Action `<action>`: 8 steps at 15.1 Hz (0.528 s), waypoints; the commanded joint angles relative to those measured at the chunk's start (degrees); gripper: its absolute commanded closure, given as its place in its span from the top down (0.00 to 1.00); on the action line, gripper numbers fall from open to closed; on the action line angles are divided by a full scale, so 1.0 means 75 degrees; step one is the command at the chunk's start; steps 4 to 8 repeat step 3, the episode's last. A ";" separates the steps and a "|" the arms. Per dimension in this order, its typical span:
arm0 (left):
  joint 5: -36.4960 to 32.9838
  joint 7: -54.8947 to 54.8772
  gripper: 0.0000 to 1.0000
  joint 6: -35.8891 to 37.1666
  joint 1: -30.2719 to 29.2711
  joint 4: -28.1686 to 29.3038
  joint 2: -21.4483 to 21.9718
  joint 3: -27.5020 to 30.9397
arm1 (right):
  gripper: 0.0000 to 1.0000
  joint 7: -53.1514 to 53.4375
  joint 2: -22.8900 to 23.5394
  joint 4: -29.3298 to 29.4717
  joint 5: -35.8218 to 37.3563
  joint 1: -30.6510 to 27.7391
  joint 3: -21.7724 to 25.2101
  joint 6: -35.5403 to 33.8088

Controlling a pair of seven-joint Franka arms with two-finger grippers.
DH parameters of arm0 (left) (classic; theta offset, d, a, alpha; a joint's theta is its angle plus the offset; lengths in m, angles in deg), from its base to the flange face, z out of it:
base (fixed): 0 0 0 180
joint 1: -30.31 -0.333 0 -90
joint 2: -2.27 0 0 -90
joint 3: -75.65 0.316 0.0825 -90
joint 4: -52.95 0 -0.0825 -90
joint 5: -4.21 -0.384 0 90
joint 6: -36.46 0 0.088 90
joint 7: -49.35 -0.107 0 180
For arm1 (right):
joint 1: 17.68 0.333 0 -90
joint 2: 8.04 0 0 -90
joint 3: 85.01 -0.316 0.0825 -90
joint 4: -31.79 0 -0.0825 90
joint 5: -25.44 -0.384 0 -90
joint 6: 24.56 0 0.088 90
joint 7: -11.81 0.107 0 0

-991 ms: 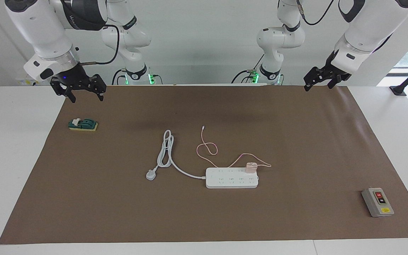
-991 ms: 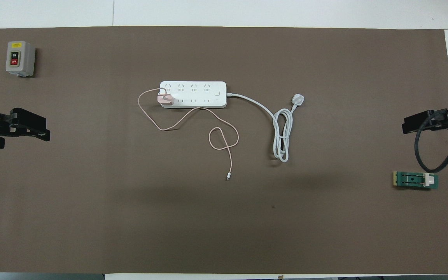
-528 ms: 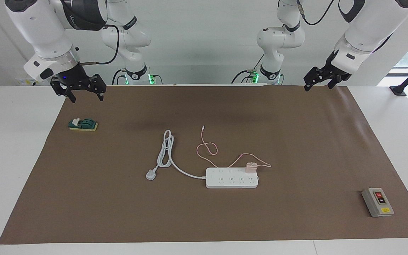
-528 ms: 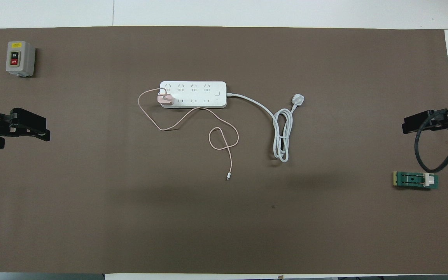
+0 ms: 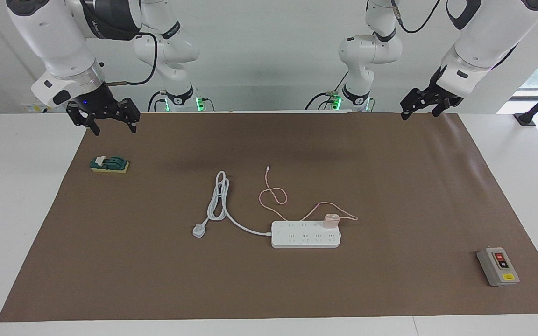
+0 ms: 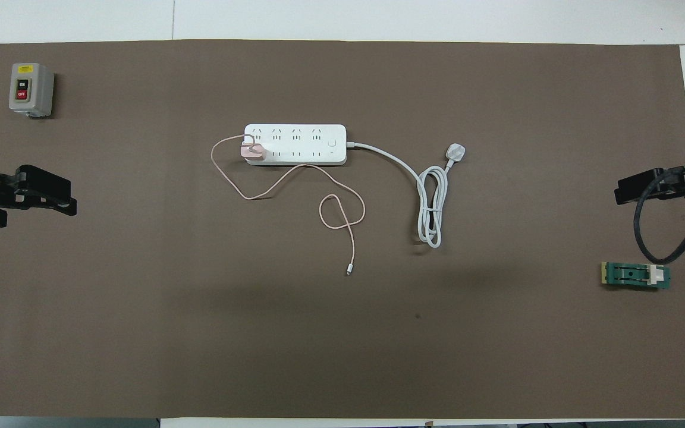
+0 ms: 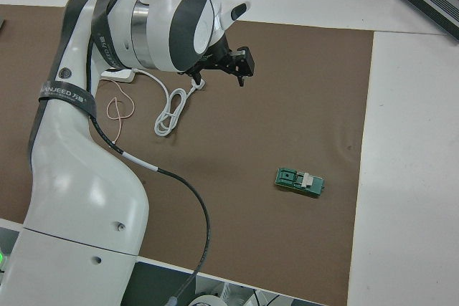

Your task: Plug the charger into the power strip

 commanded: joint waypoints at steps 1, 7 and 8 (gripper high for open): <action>-0.0064 -0.0113 1.00 -0.0147 -0.0079 0.0274 0.0196 -0.0040 | 1.00 0.0004 -0.0177 -0.0147 0.0119 -0.0069 -0.0068 -0.0072; -0.0064 -0.0078 1.00 -0.0135 -0.0079 0.0285 0.0196 -0.0040 | 1.00 0.0004 -0.0177 -0.0147 0.0119 -0.0069 -0.0079 -0.0072; -0.0064 -0.0078 1.00 -0.0135 -0.0079 0.0285 0.0196 -0.0040 | 1.00 0.0004 -0.0177 -0.0147 0.0119 -0.0069 -0.0079 -0.0072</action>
